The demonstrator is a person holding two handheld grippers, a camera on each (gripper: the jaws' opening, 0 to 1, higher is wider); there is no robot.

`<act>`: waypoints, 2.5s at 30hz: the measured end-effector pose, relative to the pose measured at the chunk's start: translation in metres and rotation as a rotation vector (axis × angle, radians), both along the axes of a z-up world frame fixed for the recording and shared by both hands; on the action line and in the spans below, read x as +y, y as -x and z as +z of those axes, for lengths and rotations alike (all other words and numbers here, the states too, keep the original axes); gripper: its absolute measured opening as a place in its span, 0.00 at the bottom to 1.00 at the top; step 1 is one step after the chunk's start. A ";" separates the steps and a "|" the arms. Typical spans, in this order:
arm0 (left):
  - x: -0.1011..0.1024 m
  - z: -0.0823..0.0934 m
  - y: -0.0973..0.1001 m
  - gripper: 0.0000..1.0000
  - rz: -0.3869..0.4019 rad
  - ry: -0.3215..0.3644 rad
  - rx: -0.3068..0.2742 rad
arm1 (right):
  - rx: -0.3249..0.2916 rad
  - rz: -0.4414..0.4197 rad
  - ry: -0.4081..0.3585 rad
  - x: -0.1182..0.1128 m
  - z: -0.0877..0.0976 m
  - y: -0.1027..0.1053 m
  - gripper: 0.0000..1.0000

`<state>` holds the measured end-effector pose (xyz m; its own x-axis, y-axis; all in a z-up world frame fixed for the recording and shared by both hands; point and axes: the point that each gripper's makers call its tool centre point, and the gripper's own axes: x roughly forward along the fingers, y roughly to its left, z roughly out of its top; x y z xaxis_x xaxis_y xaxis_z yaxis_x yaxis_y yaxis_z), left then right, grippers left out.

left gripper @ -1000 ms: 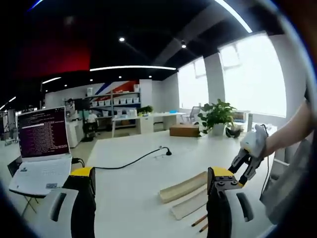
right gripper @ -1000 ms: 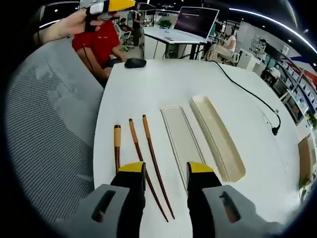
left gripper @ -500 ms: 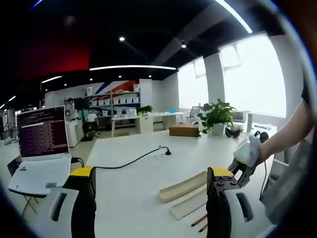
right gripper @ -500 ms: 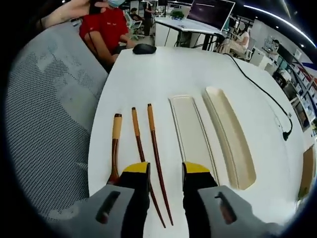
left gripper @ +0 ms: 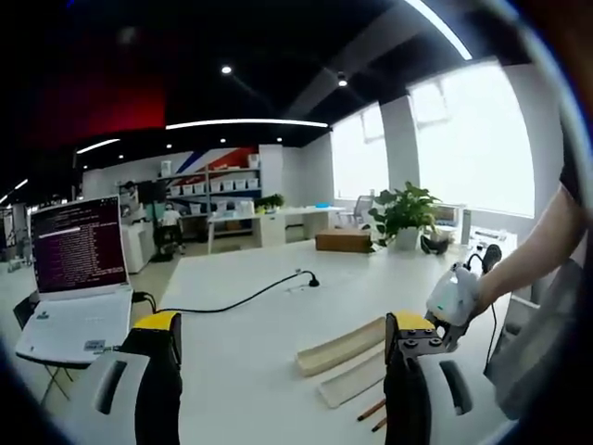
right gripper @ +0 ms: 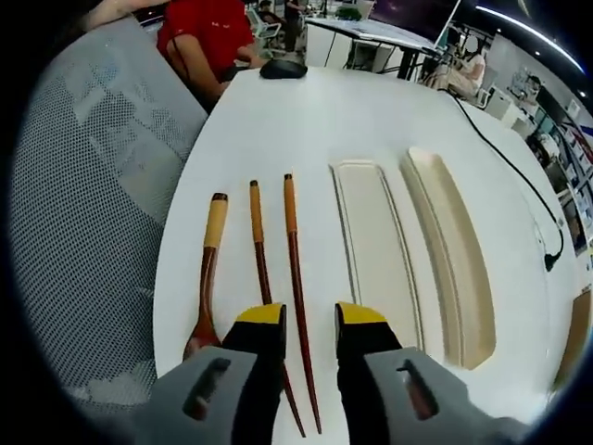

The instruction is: Arrange the utensils inside the cutlery case until each visible utensil rests in its matching compartment.

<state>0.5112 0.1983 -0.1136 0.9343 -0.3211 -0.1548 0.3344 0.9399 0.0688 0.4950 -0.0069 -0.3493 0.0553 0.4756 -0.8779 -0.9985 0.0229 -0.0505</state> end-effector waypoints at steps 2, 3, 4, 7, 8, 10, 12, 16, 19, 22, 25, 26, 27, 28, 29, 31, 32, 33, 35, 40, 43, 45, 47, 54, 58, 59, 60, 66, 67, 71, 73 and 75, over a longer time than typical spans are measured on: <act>0.000 0.001 0.000 0.93 0.001 -0.002 -0.003 | 0.001 0.025 0.016 0.001 -0.003 0.002 0.17; 0.000 0.000 0.000 0.93 0.002 -0.003 -0.002 | 0.002 0.030 0.019 0.002 -0.003 0.003 0.17; 0.001 0.000 0.000 0.93 0.002 -0.003 0.000 | 0.006 0.038 0.024 0.002 -0.004 0.004 0.17; 0.001 0.000 0.000 0.93 0.003 -0.002 0.000 | 0.004 0.056 0.035 0.003 -0.005 0.005 0.16; 0.001 0.000 0.000 0.93 0.004 -0.002 0.000 | 0.003 0.058 0.037 0.003 -0.005 0.004 0.16; 0.001 0.000 0.000 0.93 0.004 -0.002 0.001 | 0.010 0.062 0.040 0.004 -0.006 0.005 0.15; 0.001 0.000 0.000 0.93 0.003 -0.005 0.002 | 0.007 0.065 0.049 0.004 -0.008 0.004 0.15; 0.000 0.000 -0.001 0.92 0.002 -0.008 0.000 | 0.007 0.071 0.052 0.007 -0.010 0.005 0.13; 0.000 0.000 -0.001 0.92 0.002 -0.009 0.002 | 0.013 0.074 0.052 0.009 -0.010 0.006 0.11; 0.000 0.000 -0.001 0.92 0.002 -0.010 0.000 | 0.036 0.078 0.055 0.011 -0.011 0.010 0.06; 0.000 0.000 -0.001 0.92 0.001 -0.008 0.001 | 0.035 0.076 0.057 0.011 -0.011 0.009 0.05; 0.000 0.000 -0.001 0.92 0.000 -0.008 0.001 | 0.046 0.065 0.056 0.011 -0.011 0.008 0.05; -0.001 0.000 -0.001 0.92 0.000 -0.009 0.000 | 0.053 0.060 0.055 0.011 -0.011 0.008 0.05; -0.001 0.000 -0.001 0.92 -0.001 -0.008 0.000 | 0.055 0.060 0.055 0.011 -0.011 0.007 0.05; -0.001 0.000 -0.001 0.92 -0.002 -0.008 0.001 | 0.058 0.059 0.057 0.011 -0.011 0.008 0.05; -0.001 0.000 -0.001 0.92 -0.002 -0.009 0.000 | 0.057 0.062 0.065 0.012 -0.012 0.008 0.05; -0.001 0.000 -0.001 0.92 -0.002 -0.009 0.000 | 0.056 0.069 0.070 0.012 -0.012 0.008 0.04; -0.001 0.000 -0.001 0.92 -0.003 -0.009 0.000 | 0.057 0.068 0.073 0.012 -0.012 0.008 0.04; -0.001 0.000 -0.001 0.92 -0.003 -0.010 0.001 | 0.060 0.068 0.082 0.012 -0.012 0.008 0.04; -0.001 0.000 0.000 0.92 -0.004 -0.014 0.000 | 0.069 0.059 0.106 0.013 -0.012 0.007 0.03; -0.001 0.000 0.000 0.92 -0.005 -0.014 -0.001 | 0.066 0.046 0.122 0.013 -0.012 0.006 0.02; -0.001 0.000 0.000 0.92 -0.005 -0.015 -0.002 | 0.070 0.045 0.132 0.013 -0.013 0.006 0.02; -0.001 0.000 0.000 0.92 -0.006 -0.016 -0.001 | 0.081 0.026 0.134 0.012 -0.013 0.006 0.01; -0.001 0.000 0.000 0.92 -0.005 -0.015 -0.002 | 0.084 0.032 0.127 0.013 -0.013 0.006 0.00; 0.000 0.001 0.000 0.92 -0.003 -0.012 -0.003 | 0.079 0.044 0.151 0.013 -0.012 0.006 0.00; 0.000 0.000 0.000 0.92 -0.003 -0.012 -0.002 | 0.079 0.051 0.153 0.013 -0.012 0.006 0.00; 0.000 0.001 0.000 0.92 -0.003 -0.012 -0.002 | 0.083 0.047 0.152 0.013 -0.012 0.006 0.00; 0.000 0.001 0.000 0.92 -0.002 -0.008 -0.004 | 0.084 0.047 0.159 0.014 -0.006 0.003 0.00; 0.000 0.002 0.000 0.92 -0.003 -0.008 -0.006 | 0.082 0.046 0.159 0.014 -0.005 0.002 0.00; -0.001 0.001 0.000 0.92 -0.005 -0.011 -0.003 | 0.076 0.058 0.168 0.012 -0.002 0.000 0.00; -0.001 0.001 0.000 0.92 -0.005 -0.011 -0.005 | 0.076 0.053 0.159 0.012 0.001 -0.001 0.00; -0.001 0.001 0.000 0.92 -0.004 -0.010 -0.004 | 0.078 0.048 0.151 0.012 0.004 -0.002 0.00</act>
<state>0.5114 0.1975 -0.1126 0.9336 -0.3233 -0.1543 0.3379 0.9378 0.0796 0.4973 0.0051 -0.3452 -0.0350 0.3386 -0.9403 -0.9993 -0.0266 0.0276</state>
